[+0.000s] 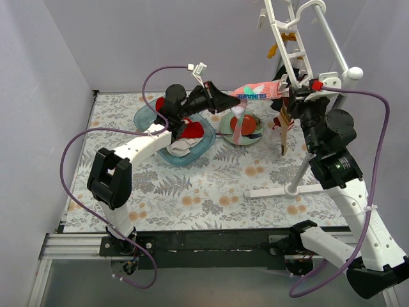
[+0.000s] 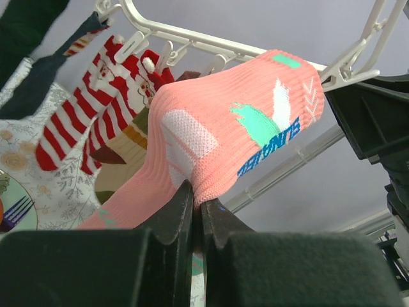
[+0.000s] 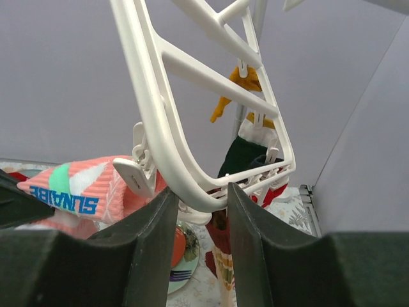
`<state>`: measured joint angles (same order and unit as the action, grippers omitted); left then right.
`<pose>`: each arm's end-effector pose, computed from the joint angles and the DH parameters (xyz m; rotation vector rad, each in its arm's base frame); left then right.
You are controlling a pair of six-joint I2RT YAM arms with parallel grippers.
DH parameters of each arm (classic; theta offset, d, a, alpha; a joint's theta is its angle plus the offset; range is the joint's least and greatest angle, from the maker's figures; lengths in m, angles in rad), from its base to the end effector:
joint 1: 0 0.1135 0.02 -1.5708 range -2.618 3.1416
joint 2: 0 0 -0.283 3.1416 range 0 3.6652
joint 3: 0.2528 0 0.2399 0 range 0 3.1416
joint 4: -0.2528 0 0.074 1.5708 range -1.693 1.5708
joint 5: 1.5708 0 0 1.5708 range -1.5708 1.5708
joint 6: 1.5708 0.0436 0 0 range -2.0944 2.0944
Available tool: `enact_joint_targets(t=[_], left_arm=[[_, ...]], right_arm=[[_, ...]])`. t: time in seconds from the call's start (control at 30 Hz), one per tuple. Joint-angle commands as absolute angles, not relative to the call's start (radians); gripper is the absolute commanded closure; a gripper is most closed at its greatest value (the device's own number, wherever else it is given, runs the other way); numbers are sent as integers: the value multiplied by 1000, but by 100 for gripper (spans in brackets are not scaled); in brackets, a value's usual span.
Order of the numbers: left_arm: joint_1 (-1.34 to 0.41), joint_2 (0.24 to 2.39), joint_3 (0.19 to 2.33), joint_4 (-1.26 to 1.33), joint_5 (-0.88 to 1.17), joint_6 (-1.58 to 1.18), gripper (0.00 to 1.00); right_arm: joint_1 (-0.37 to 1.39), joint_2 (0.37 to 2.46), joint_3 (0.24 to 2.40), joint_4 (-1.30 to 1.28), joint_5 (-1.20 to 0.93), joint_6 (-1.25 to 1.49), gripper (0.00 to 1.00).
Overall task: Remove the socks clipped to the hanger
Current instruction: Remove the sock from the hanger.
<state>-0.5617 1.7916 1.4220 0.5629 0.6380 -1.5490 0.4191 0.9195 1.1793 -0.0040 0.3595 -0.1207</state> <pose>0.3478 -0.2495 0.3826 -0.2047 1.8181 -2.0711 0.1602 0.0546 0.4853 -0.0516 1.3307 0.0166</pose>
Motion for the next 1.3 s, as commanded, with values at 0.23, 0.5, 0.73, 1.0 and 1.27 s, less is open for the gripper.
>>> enact_joint_targets(t=[0.23,0.5,0.73,1.0,1.27], left_arm=[[-613,1756,1407,580,707,-1523,100],[-676,1733,1417,519,712,-1457,100],[-716,1710,1437,471,707,-1422,100],[-782,1718,1511,428,703,-1384,100],[-839,1710,1566,382,692,-1350,100]], right_arm=[[417,959,1293,140,279,-92,58],[419,1017,1351,178,252,-77,58],[420,1042,1390,218,248,-81,58],[420,1008,1387,244,259,-100,58],[419,1040,1428,281,224,-115,57]])
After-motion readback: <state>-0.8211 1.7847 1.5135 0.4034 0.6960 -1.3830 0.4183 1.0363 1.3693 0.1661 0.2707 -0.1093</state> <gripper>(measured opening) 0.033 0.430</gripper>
